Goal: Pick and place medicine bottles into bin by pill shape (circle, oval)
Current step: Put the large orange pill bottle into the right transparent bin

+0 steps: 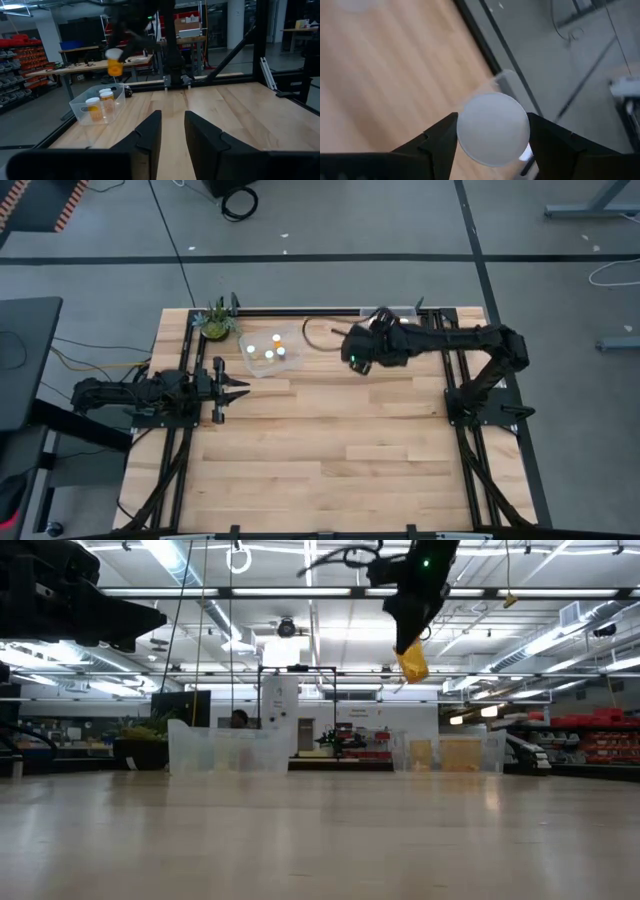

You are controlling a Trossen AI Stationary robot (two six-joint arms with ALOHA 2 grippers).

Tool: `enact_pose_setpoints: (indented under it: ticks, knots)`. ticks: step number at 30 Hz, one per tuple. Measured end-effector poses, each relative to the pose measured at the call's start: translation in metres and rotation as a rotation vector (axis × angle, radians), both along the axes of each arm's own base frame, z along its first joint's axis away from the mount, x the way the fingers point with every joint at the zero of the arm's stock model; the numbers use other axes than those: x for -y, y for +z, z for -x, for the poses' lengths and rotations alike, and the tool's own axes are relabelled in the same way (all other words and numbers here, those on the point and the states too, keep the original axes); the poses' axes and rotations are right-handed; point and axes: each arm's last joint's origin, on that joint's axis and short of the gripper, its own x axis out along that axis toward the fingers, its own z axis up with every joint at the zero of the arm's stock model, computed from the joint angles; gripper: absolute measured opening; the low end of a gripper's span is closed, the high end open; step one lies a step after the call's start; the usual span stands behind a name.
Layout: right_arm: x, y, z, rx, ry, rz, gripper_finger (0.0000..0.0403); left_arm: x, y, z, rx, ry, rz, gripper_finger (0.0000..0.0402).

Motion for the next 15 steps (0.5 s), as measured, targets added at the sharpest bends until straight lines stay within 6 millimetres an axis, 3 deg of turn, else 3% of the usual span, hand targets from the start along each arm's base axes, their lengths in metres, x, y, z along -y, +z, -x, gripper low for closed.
enact_pose_setpoints:
  ticks: [8, 15]
  knots:
    - [0.062, 0.001, 0.015, 0.011, -0.193, 0.004, 0.0232, 0.000, 0.000, 0.000, 0.000, 0.000, 0.000, 0.0087]
    - [0.095, 0.001, 0.028, 0.029, -0.304, 0.002, 0.0232, 0.000, 0.000, 0.000, 0.000, 0.000, 0.000, 0.0095]
